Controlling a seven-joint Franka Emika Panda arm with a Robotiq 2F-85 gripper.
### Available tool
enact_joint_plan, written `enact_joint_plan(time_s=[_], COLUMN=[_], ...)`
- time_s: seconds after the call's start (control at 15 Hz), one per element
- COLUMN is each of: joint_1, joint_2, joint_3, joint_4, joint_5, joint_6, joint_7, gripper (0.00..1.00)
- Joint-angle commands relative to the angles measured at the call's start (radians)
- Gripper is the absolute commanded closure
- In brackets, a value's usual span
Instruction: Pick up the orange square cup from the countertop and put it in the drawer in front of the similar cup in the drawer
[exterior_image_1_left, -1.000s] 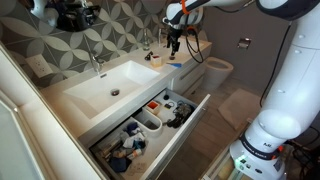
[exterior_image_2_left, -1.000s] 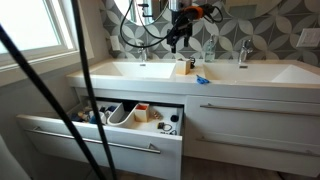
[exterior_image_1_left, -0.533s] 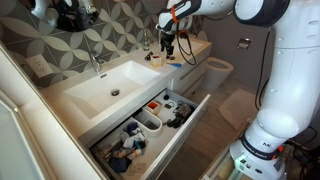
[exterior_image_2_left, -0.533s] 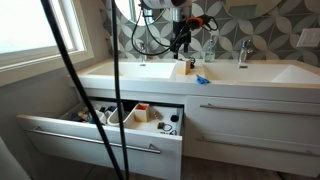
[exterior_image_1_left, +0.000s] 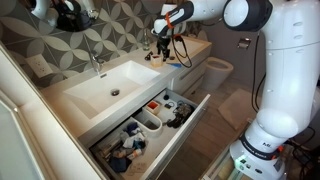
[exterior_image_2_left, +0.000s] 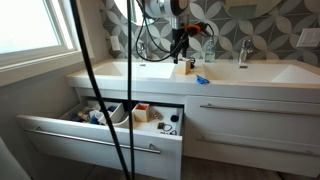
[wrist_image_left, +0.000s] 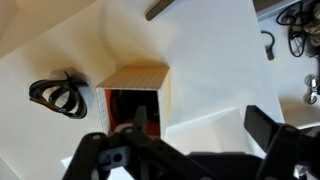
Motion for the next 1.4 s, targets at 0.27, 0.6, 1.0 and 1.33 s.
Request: enact_joint_plan(time_s=[0.27,0.6,1.0,1.33], joint_1=[-0.02,-0.026,-0.031,-0.027], joint_2=[0.077,0.106,0.135,0.147], joint_3=[0.03,0.038,0.046,0.041], joint_4=[0.089,0.12,0.153,0.168], joint_5=[-0.047,-0.043,-0.044,-0.053], joint_6=[-0.012,-0.025,-0.059,-0.071], joint_7=[0.012,0.008,0.009,0.023], gripper=[0.0,0.0,0.25,0.56])
